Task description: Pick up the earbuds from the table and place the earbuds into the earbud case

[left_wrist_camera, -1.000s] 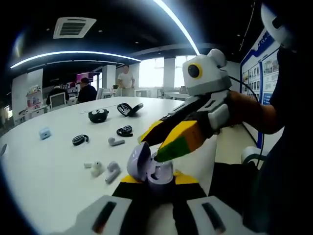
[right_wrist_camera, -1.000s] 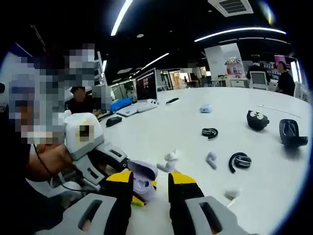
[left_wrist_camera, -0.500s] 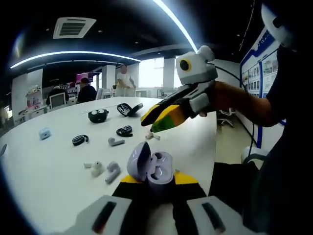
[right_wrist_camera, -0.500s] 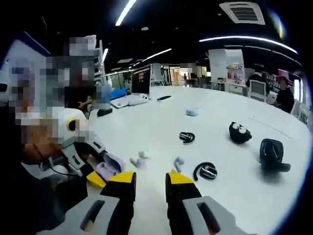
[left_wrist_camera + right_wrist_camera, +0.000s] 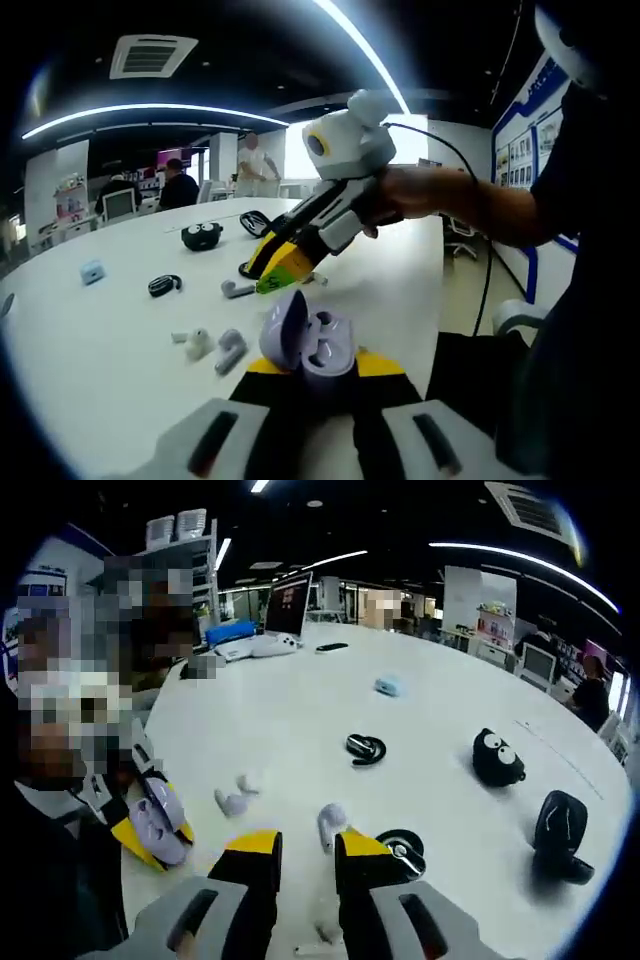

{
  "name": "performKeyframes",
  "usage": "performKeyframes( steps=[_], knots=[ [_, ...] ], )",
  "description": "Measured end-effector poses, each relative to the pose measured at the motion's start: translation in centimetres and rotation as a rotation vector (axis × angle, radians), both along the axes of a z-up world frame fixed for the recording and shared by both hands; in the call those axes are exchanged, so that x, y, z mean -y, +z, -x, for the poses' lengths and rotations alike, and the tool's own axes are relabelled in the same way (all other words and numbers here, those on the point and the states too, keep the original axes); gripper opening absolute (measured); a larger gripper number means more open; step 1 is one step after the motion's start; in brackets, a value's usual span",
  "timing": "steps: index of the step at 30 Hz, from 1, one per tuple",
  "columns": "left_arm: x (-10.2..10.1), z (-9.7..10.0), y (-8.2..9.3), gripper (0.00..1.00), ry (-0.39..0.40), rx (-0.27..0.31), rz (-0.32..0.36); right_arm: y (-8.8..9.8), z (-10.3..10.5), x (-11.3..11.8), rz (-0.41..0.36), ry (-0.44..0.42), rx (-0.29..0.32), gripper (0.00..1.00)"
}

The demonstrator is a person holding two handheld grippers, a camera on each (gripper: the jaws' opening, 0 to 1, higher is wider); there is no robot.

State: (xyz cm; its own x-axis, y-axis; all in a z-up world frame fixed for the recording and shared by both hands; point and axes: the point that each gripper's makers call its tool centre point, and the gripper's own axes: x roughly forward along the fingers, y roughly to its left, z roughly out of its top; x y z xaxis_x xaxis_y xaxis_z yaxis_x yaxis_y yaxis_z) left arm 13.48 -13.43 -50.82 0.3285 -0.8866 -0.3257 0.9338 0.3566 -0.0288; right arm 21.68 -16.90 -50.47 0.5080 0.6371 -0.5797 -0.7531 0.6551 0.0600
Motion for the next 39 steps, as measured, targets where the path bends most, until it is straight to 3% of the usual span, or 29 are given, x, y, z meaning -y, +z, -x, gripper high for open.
performKeyframes(
  steps=[12,29,33,35,39],
  knots=[
    [0.0,0.0,0.0,0.2,-0.004,-0.002,0.002,-0.3,0.7,-0.7,-0.019,-0.009,-0.053,0.19],
    [0.0,-0.1,-0.1,0.2,-0.003,-0.001,0.002,-0.7,1.5,-2.2,-0.052,0.041,-0.061,0.18],
    [0.0,-0.1,-0.1,0.2,-0.002,-0.003,0.004,0.5,1.4,-1.4,-0.072,0.027,-0.033,0.16],
    [0.0,-0.1,-0.1,0.2,-0.003,-0.003,0.003,1.3,0.6,-0.2,-0.055,0.002,0.027,0.15],
    [0.0,-0.1,-0.1,0.2,-0.004,-0.005,0.002,1.2,-0.5,0.9,-0.075,-0.028,-0.004,0.15]
  ],
)
